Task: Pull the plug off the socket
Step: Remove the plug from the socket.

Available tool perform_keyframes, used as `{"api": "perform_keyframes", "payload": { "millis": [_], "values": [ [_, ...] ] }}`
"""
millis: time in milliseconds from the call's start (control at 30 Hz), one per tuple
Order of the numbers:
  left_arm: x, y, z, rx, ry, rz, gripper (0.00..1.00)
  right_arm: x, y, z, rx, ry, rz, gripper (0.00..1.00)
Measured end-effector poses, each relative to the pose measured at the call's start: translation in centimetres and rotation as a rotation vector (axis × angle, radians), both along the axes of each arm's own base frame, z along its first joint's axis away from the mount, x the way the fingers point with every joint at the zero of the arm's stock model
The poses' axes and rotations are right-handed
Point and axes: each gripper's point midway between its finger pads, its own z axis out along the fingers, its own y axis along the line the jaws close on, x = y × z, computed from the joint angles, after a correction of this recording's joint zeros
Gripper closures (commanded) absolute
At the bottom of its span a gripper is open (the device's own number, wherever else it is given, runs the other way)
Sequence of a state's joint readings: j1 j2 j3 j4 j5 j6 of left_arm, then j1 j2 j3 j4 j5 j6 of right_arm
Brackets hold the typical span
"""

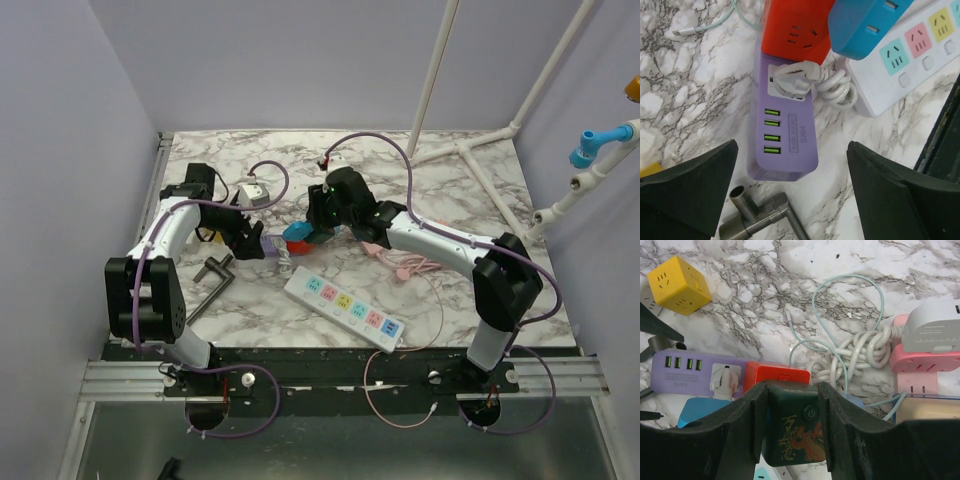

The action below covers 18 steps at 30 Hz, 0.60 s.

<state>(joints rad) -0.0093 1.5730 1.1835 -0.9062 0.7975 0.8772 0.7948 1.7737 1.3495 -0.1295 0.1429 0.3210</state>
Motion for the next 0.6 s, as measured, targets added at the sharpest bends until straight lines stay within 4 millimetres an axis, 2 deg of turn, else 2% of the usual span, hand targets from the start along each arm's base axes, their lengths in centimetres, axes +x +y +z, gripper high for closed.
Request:
{"api": "perform_keyframes", "payload": {
  "millis": [133,333,433,600],
  "values": [
    [-0.5,-0.5,0.0,-0.042,0.101,0.075,0.15,0.0,-0.1,0.0,-0.001,0.0,-0.001,0.5],
    [-0.8,-0.9,-0.6,-0.066,0.216,0.152,0.27,-0.3,-0.4,0.0,-0.001,0.0,-0.003,0.5],
    [-0.9,-1.0,-1.1,-0.07,0.256,0.176,0.33,-0.5,-0.6,0.0,-0.001,0.001,-0.005,0.51],
    [-1.0,-1.3,-1.8,-0.078,0.315,0.217,0.51,-0.8,-1.0,0.2,0.001,-0.001,-0.008,0.51]
  ]
}}
